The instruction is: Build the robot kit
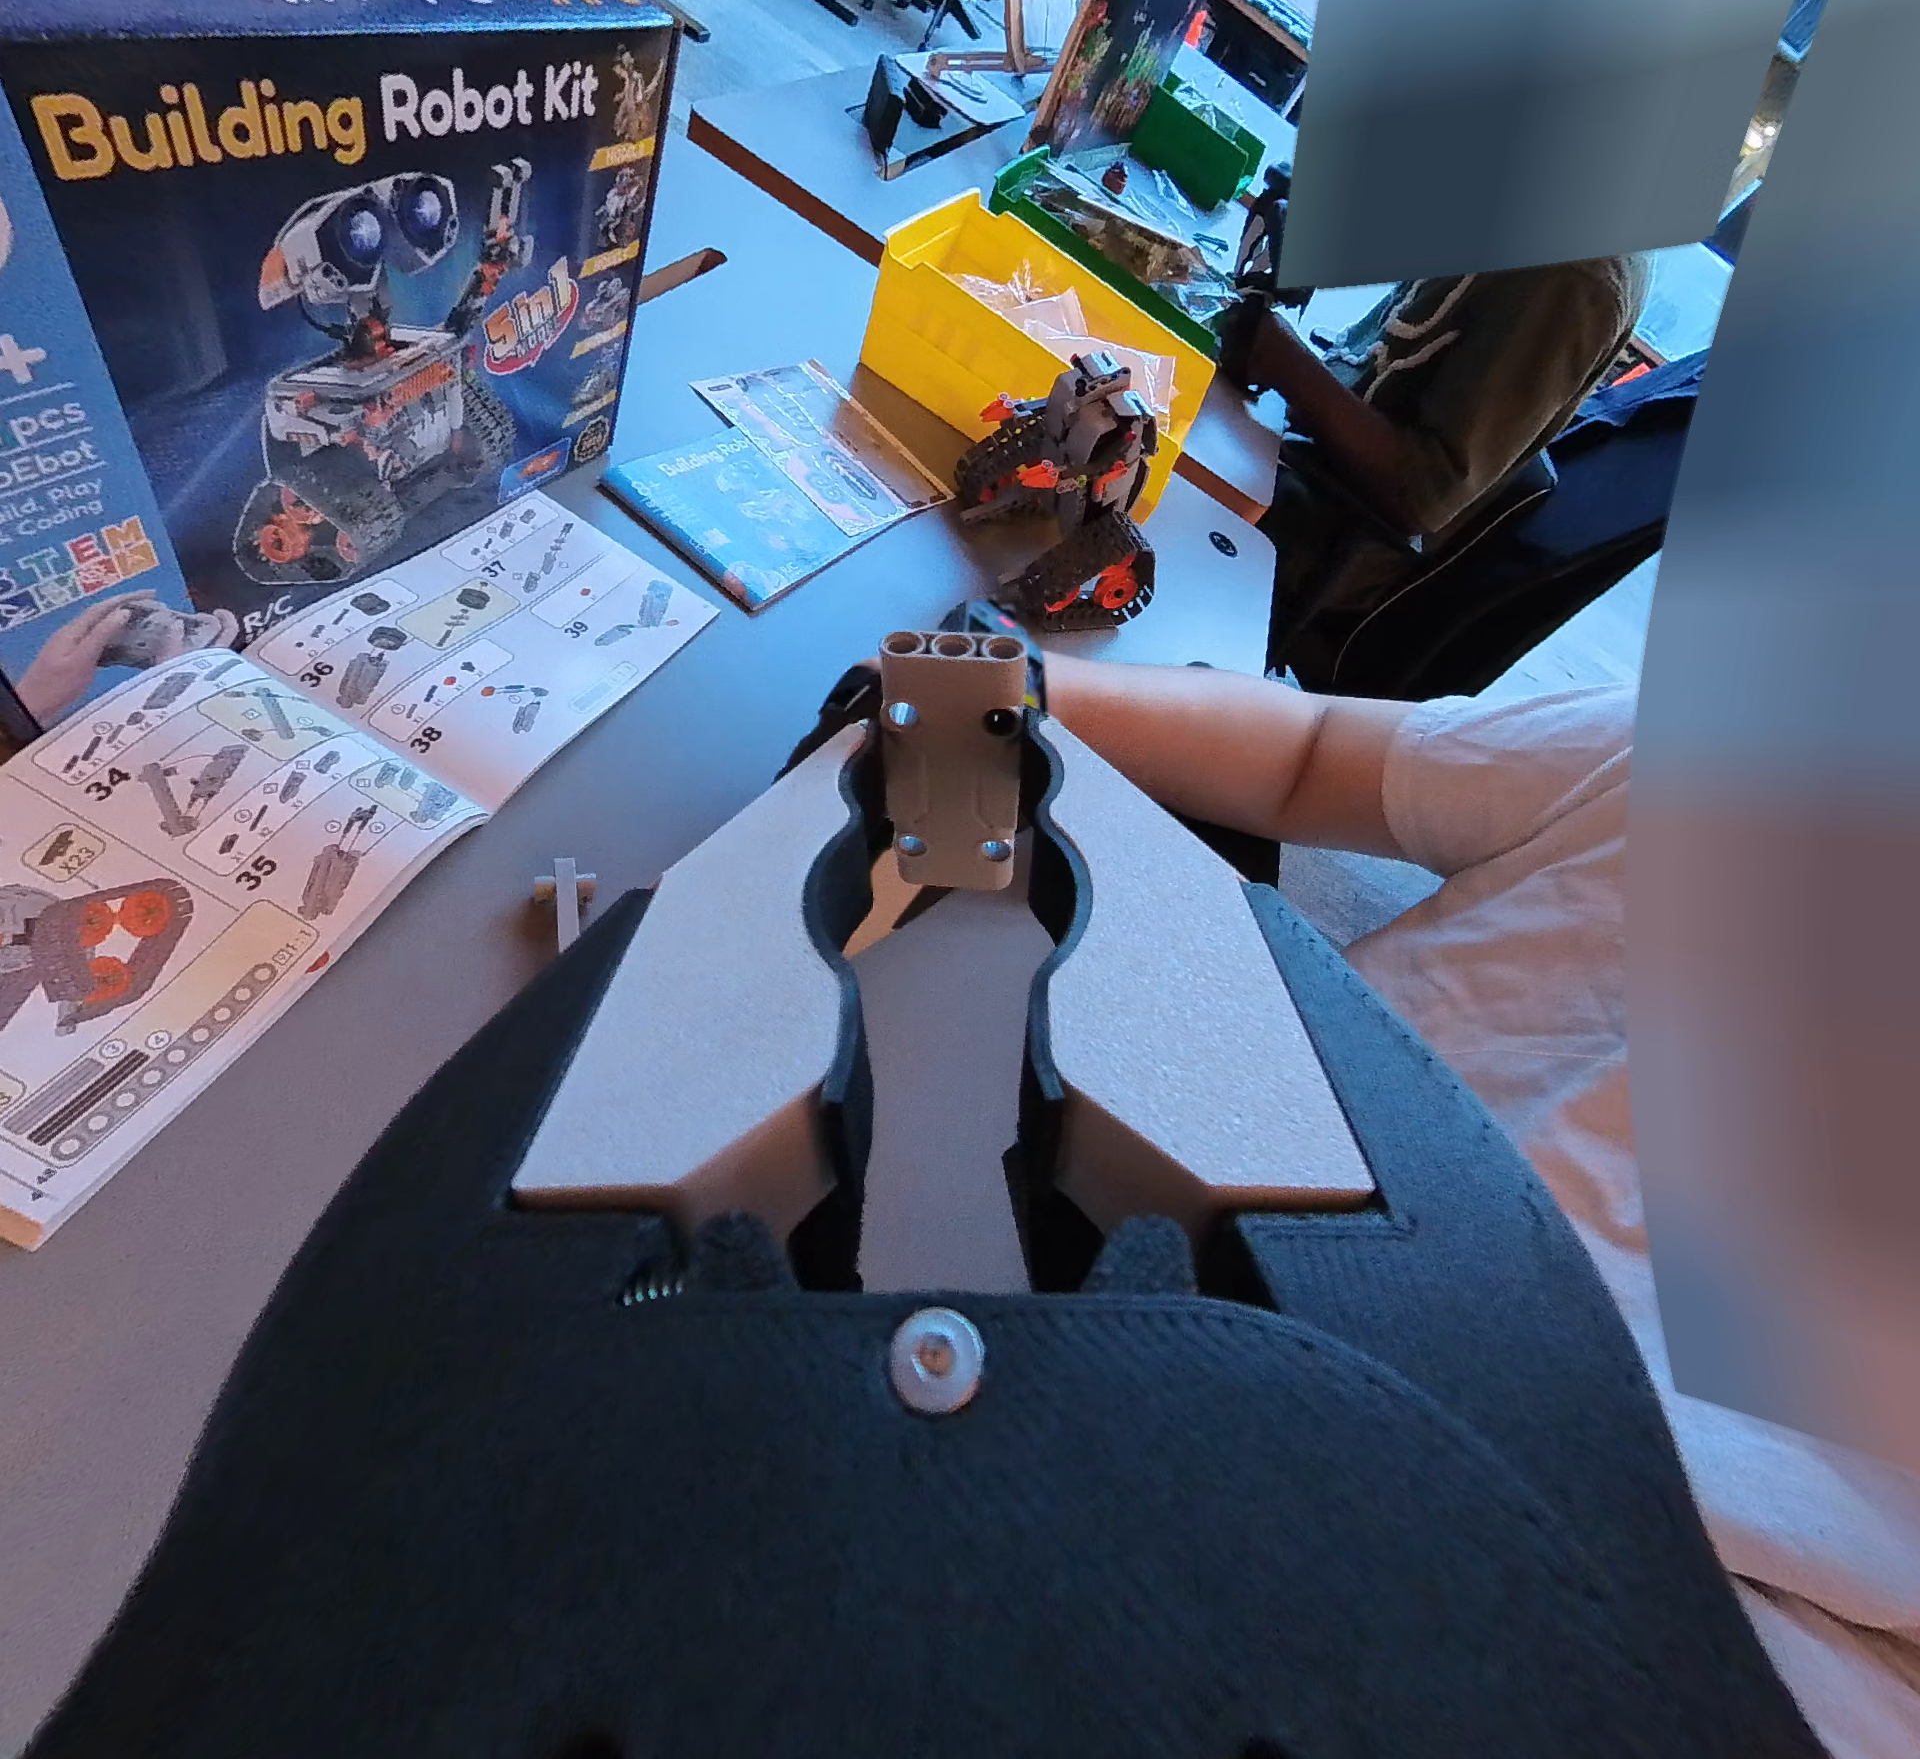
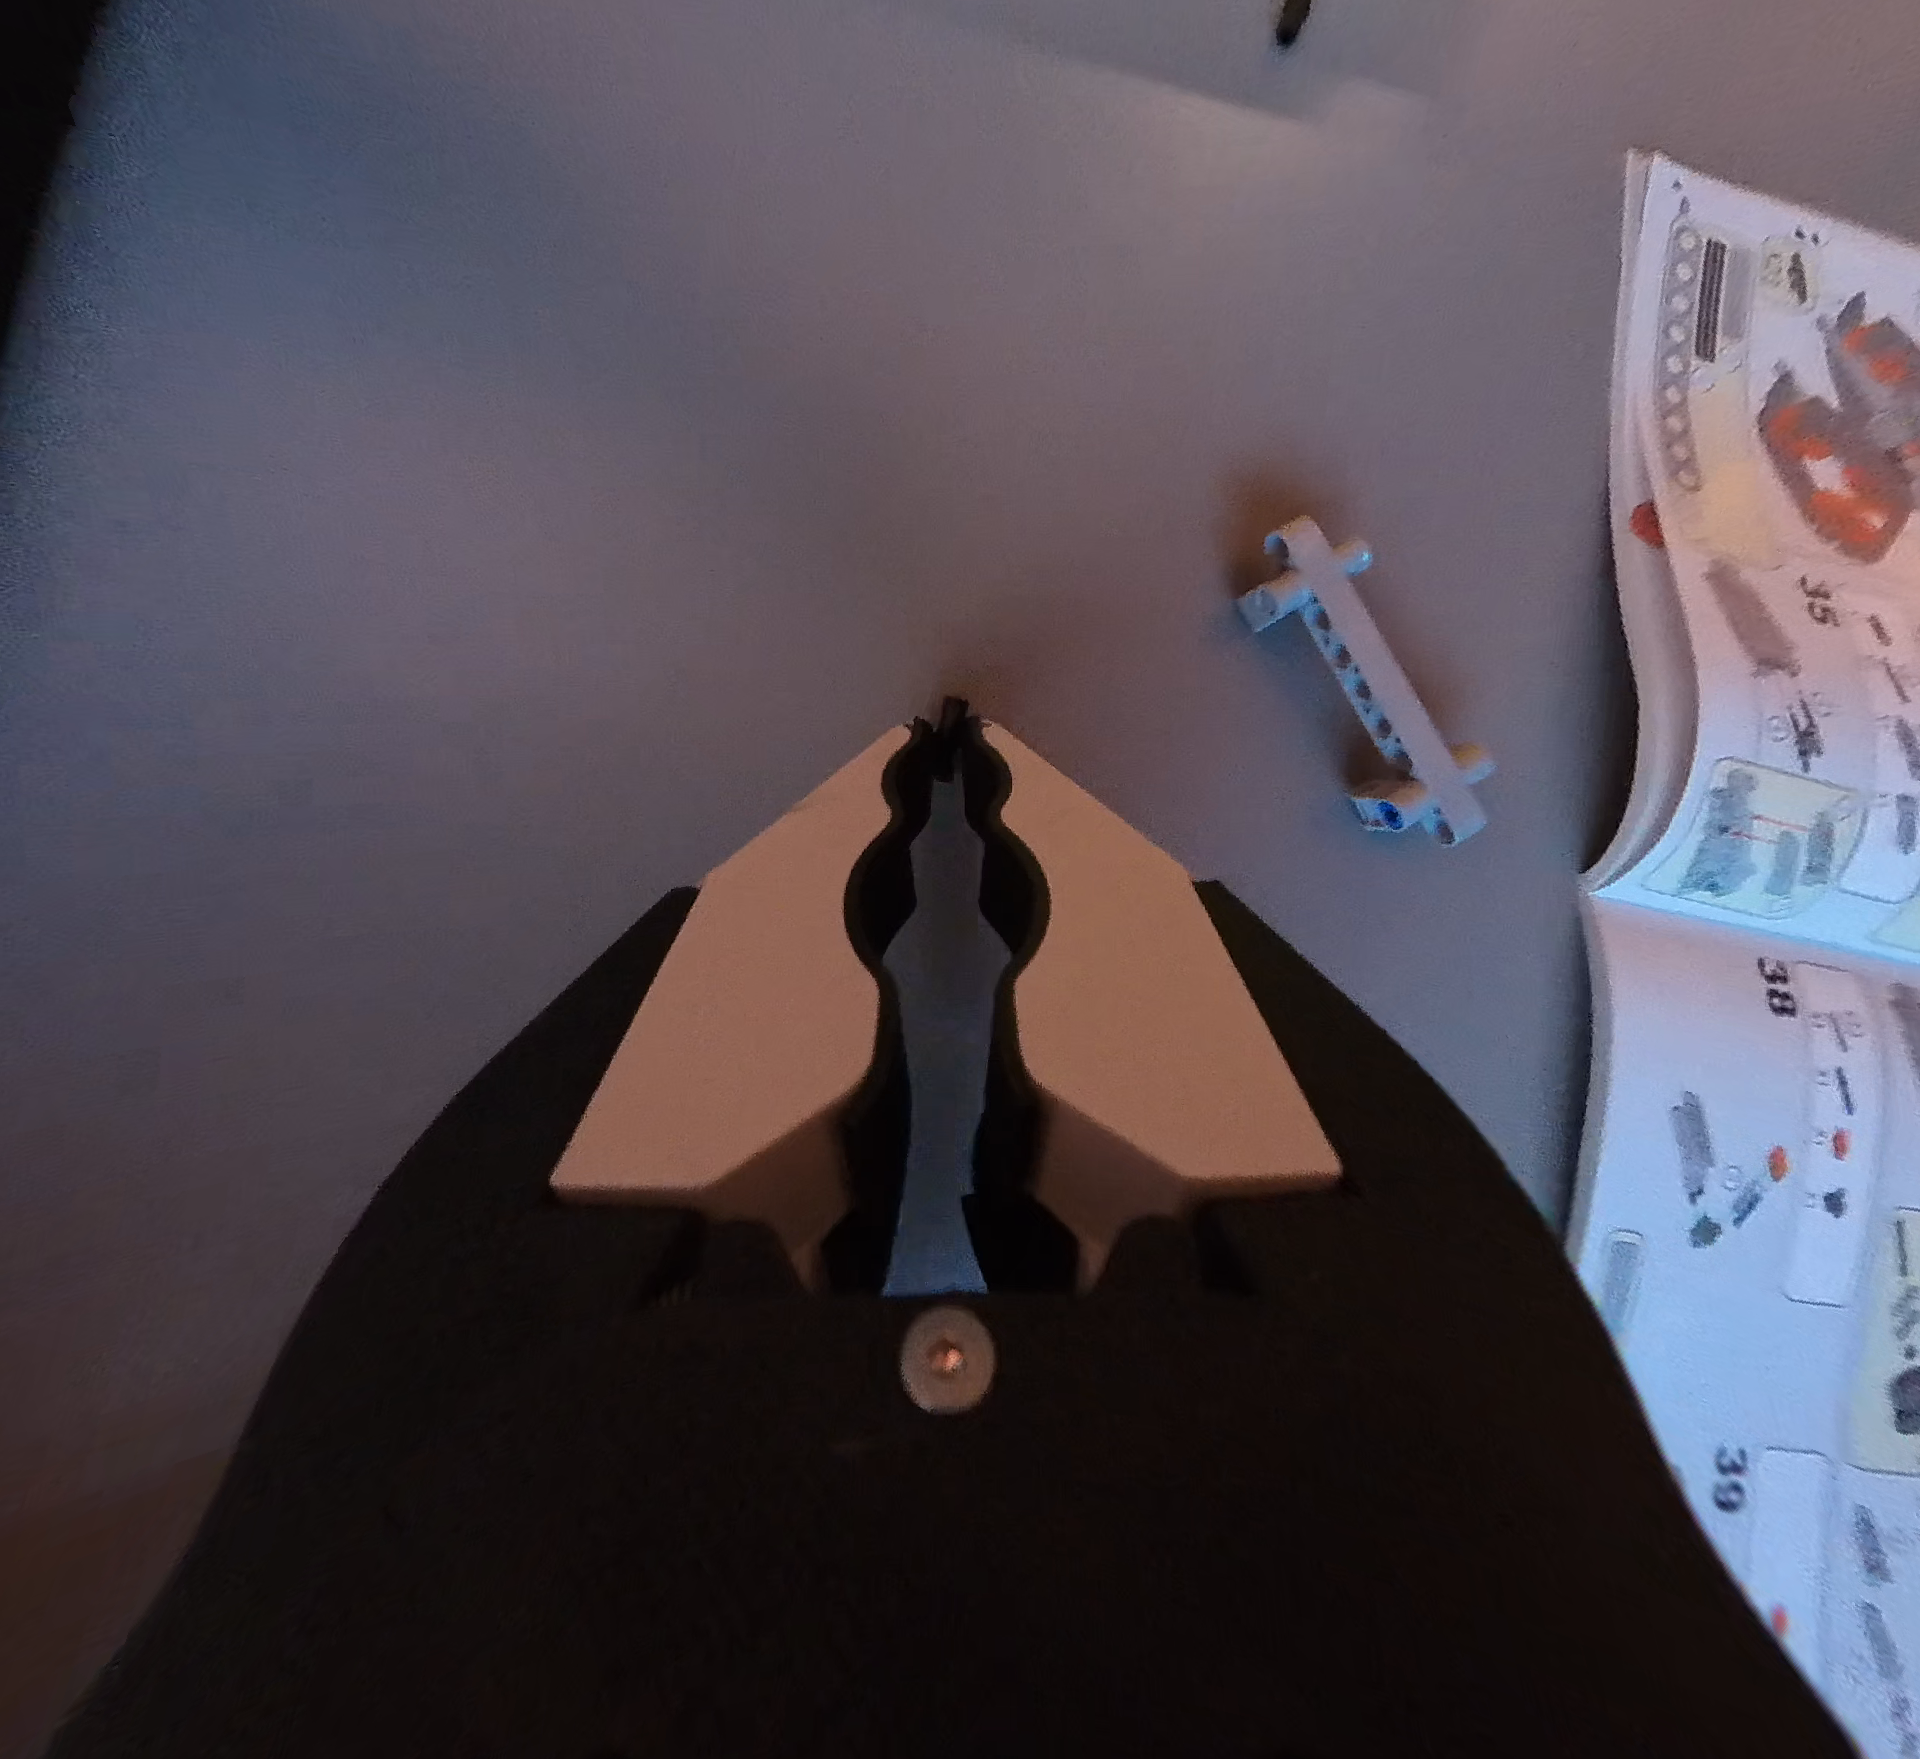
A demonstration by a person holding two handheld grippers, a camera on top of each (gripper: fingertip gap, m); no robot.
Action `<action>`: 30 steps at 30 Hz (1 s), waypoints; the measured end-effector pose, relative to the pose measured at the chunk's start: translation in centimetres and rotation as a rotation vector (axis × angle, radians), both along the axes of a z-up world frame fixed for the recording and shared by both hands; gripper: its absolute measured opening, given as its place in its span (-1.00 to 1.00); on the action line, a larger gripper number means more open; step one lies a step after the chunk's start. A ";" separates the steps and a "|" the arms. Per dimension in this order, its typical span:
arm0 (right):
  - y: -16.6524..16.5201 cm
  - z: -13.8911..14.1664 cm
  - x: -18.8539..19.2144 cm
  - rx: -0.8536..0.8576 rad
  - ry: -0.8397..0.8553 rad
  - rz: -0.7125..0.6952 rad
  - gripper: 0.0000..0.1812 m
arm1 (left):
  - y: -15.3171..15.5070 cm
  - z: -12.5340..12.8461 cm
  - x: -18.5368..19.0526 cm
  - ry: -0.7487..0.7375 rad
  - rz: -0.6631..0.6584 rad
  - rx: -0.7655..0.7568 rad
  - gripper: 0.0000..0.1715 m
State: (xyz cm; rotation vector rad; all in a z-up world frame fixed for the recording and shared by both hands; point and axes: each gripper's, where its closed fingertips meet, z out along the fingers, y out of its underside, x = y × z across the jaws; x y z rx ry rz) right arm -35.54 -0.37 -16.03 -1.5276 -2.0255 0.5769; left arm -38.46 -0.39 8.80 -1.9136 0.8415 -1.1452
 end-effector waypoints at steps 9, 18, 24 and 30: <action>0.3 0.1 -0.3 -0.200 0.147 -0.055 -0.79 | -0.5 0.4 0.0 -0.022 -0.027 0.005 -0.73; -0.6 0.1 0.5 -0.173 0.162 0.045 -0.82 | -0.5 0.7 -0.6 -0.052 -0.030 0.007 -0.73; -0.6 0.2 0.3 -0.110 0.159 0.161 -0.79 | -0.5 0.7 -0.5 -0.052 -0.034 0.007 -0.73; -0.2 0.6 0.0 -0.156 0.165 0.216 -0.79 | -0.5 0.5 0.0 -0.031 -0.043 0.009 -0.73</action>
